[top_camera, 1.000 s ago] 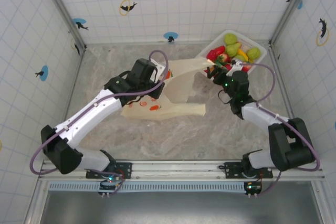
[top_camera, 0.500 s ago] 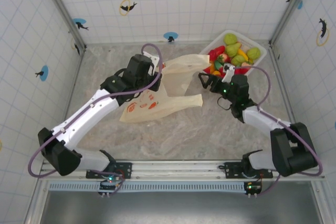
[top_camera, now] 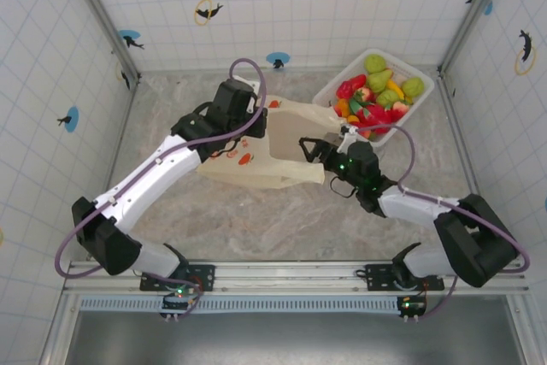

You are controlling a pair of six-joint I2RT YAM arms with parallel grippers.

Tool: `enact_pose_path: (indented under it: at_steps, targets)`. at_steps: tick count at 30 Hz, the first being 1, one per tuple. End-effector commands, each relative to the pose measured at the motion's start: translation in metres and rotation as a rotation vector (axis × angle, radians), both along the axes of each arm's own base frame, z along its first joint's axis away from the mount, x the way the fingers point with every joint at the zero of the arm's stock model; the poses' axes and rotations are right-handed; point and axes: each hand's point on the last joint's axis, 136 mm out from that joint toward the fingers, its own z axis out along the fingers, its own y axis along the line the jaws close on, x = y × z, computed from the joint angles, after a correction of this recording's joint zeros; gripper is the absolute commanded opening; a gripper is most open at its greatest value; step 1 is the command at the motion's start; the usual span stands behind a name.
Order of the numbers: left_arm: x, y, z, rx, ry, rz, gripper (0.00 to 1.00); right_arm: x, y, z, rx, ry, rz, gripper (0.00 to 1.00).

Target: Place the fake fruits into the plastic bag and tie a complex knot

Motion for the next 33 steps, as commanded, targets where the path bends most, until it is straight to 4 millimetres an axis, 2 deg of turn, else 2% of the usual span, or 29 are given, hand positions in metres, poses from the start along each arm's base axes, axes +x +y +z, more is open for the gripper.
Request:
enact_pose_path:
  at_steps: [1, 7, 12, 20, 25, 29, 33]
  targets:
    - [0.004, 0.003, 0.009, -0.011, 0.003, 0.04, 0.0, 0.007, 0.001, 0.002, 0.029, 0.017, -0.075, 0.99]
    - [0.01, 0.014, 0.014, 0.022, -0.014, 0.101, 0.0, -0.004, -0.004, -0.036, -0.002, 0.118, -0.101, 0.97]
    - [0.014, 0.026, 0.026, 0.044, -0.043, 0.152, 0.0, -0.015, -0.004, -0.064, -0.053, 0.19, -0.091, 0.94]
    - [0.013, 0.043, 0.042, 0.033, -0.08, 0.205, 0.0, -0.022, -0.003, -0.091, -0.134, 0.277, -0.061, 0.93]
    - [0.012, 0.059, 0.049, 0.05, -0.103, 0.257, 0.0, -0.025, -0.01, -0.107, -0.182, 0.333, -0.052, 0.91]
    - [0.009, 0.056, 0.047, 0.052, -0.098, 0.221, 0.0, -0.022, -0.008, -0.1, -0.165, 0.305, -0.022, 0.91]
    - [0.005, 0.046, 0.033, 0.064, -0.061, 0.151, 0.0, -0.02, 0.003, -0.067, -0.143, 0.18, 0.053, 0.91]
